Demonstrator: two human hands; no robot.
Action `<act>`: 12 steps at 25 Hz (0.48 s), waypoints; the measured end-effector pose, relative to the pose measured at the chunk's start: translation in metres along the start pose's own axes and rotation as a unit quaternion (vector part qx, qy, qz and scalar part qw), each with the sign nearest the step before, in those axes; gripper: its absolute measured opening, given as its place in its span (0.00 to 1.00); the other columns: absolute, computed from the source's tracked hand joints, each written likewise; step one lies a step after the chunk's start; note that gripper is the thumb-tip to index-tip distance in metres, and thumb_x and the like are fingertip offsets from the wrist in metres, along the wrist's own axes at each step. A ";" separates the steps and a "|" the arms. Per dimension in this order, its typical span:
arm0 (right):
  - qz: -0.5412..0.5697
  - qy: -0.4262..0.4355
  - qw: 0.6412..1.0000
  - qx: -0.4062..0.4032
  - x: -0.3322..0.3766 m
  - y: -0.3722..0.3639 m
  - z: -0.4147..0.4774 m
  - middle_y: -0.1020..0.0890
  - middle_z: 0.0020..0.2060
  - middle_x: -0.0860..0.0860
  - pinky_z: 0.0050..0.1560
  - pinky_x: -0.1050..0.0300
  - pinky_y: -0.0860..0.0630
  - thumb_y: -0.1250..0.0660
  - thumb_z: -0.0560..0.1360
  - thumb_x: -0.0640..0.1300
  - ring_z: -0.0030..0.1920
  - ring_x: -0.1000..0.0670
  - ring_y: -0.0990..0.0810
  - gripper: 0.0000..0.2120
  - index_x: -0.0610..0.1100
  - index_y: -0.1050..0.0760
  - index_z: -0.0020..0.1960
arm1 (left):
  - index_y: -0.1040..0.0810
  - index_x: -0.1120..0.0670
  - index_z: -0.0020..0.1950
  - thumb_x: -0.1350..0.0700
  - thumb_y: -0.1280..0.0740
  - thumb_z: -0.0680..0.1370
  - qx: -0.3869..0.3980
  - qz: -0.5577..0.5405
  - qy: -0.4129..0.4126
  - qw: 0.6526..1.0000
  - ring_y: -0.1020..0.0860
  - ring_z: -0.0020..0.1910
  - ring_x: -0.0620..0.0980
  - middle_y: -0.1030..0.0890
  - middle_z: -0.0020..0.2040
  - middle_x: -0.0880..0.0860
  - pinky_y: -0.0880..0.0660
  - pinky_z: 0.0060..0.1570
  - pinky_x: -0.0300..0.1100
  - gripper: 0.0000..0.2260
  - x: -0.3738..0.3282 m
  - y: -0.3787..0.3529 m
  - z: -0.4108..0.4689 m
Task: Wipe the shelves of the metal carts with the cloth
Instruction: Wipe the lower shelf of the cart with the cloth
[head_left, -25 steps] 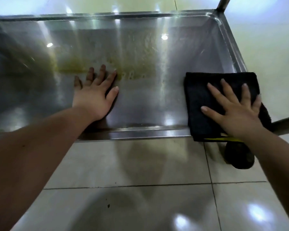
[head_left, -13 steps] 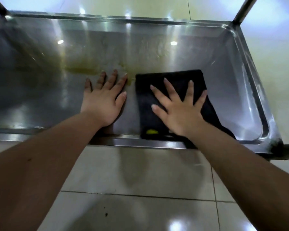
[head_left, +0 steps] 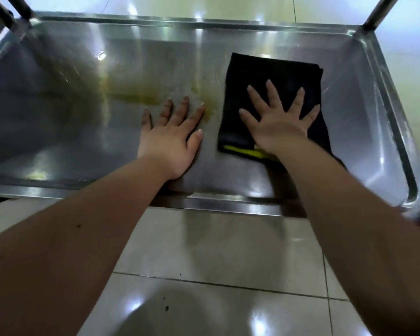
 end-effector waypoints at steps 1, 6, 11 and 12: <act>-0.009 0.005 1.000 -0.007 -0.002 -0.008 -0.025 0.63 0.77 0.61 0.68 0.25 0.66 0.59 0.77 0.71 0.75 0.35 0.67 0.29 0.69 0.64 0.74 | 0.56 0.38 0.79 0.42 0.57 0.81 0.000 -0.001 0.001 1.000 0.56 0.79 0.54 0.56 0.80 0.46 0.58 0.73 0.64 0.25 0.001 0.000 0.000; -0.044 0.038 0.998 -0.019 -0.006 -0.029 -0.099 0.65 0.77 0.60 0.69 0.27 0.67 0.64 0.75 0.71 0.75 0.35 0.69 0.29 0.69 0.68 0.73 | 0.56 0.39 0.79 0.42 0.58 0.81 -0.011 0.003 -0.002 1.000 0.56 0.79 0.54 0.55 0.81 0.47 0.58 0.73 0.64 0.25 0.001 0.000 -0.003; -0.072 0.031 0.995 -0.055 0.002 -0.020 -0.054 0.64 0.77 0.58 0.68 0.26 0.68 0.64 0.76 0.70 0.74 0.31 0.67 0.29 0.68 0.66 0.74 | 0.56 0.39 0.79 0.42 0.57 0.81 -0.011 -0.009 -0.002 1.000 0.57 0.79 0.54 0.55 0.81 0.47 0.59 0.73 0.64 0.25 0.001 0.000 -0.002; -0.072 0.026 0.995 -0.058 0.004 -0.016 -0.037 0.64 0.78 0.58 0.68 0.26 0.67 0.63 0.76 0.70 0.74 0.32 0.67 0.29 0.67 0.65 0.75 | 0.56 0.39 0.79 0.41 0.57 0.81 -0.010 -0.009 -0.002 1.000 0.57 0.79 0.54 0.55 0.81 0.47 0.59 0.73 0.64 0.25 0.000 0.000 -0.002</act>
Point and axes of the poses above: each hand's wrist, its own z-axis towards the middle knuckle, its own y-axis out of the back of the hand, x = y × z, the point moved 8 cm from there along z, towards the middle knuckle
